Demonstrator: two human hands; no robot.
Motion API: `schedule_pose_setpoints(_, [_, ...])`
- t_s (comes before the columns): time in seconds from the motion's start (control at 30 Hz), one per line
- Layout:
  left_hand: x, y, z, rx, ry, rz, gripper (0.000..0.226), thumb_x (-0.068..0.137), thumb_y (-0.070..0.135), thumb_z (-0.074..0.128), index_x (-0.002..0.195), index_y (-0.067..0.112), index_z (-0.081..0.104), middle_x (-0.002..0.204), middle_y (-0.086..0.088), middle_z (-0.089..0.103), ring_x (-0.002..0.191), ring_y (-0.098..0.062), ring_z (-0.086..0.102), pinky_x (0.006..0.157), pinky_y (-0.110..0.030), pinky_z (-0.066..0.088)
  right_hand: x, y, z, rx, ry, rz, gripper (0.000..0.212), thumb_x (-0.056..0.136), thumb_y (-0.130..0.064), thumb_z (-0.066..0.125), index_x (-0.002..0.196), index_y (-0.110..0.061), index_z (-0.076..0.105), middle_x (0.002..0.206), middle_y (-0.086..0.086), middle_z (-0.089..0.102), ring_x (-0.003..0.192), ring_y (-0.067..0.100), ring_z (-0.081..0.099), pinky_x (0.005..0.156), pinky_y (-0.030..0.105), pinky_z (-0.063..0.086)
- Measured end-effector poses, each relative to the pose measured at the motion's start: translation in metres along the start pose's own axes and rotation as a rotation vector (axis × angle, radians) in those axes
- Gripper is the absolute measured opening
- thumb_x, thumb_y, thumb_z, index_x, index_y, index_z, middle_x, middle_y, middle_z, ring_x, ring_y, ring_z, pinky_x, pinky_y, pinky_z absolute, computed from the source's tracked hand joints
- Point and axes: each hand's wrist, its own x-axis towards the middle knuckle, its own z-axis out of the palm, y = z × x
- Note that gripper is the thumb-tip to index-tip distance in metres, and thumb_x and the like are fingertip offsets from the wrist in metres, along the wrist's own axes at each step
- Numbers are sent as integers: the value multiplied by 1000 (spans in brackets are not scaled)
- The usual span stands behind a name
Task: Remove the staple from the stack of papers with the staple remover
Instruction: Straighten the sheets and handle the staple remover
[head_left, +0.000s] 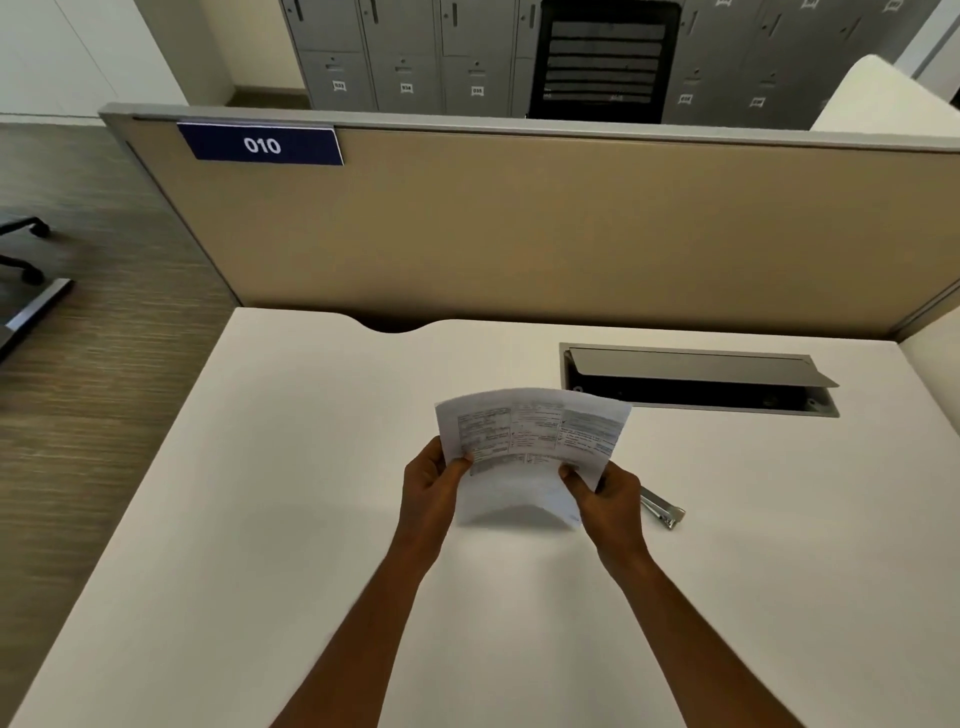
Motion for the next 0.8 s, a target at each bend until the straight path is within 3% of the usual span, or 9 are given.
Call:
schedule_pose_setpoints(0.13, [3, -3, 1, 41, -18, 3, 43, 98, -5, 52, 114, 27, 75, 111, 3, 79, 104, -11, 73, 81, -18, 57, 2, -2, 2, -12, 9, 1, 34, 90, -5, 73, 110, -32, 73, 106, -14, 78, 103, 5, 71, 81, 12, 56])
schedule_pose_setpoints(0.33, [7, -8, 1, 63, -6, 27, 37, 96, 3, 52, 115, 25, 75, 111, 2, 78, 104, -13, 72, 80, -19, 57, 6, -3, 4, -18, 10, -6, 43, 92, -1, 67, 111, -39, 70, 112, -16, 75, 108, 1, 68, 84, 11, 54])
schedule_pose_setpoints(0.47, [8, -15, 4, 87, -8, -20, 39, 100, 1, 50, 112, 28, 75, 110, 3, 78, 107, -17, 71, 83, -25, 60, 8, 6, 5, 23, 2, 47, 39, 94, -1, 63, 127, -22, 65, 120, -8, 73, 116, 11, 66, 91, 21, 53])
schedule_pose_setpoints(0.7, [10, -16, 5, 114, 1, -30, 39, 102, -1, 45, 123, 19, 70, 116, 2, 77, 112, -17, 70, 94, -32, 59, 2, 6, 6, -25, -27, 28, 38, 100, -6, 58, 136, -16, 58, 128, 0, 68, 122, 15, 63, 106, 38, 51])
schedule_pose_setpoints(0.8, [11, -12, 5, 138, -3, -19, 40, 102, -1, 45, 124, 21, 70, 115, 6, 77, 113, -18, 69, 94, -32, 58, 1, -1, 4, -73, -35, -13, 34, 101, -12, 58, 135, -15, 58, 127, 1, 69, 119, 17, 64, 99, 47, 56])
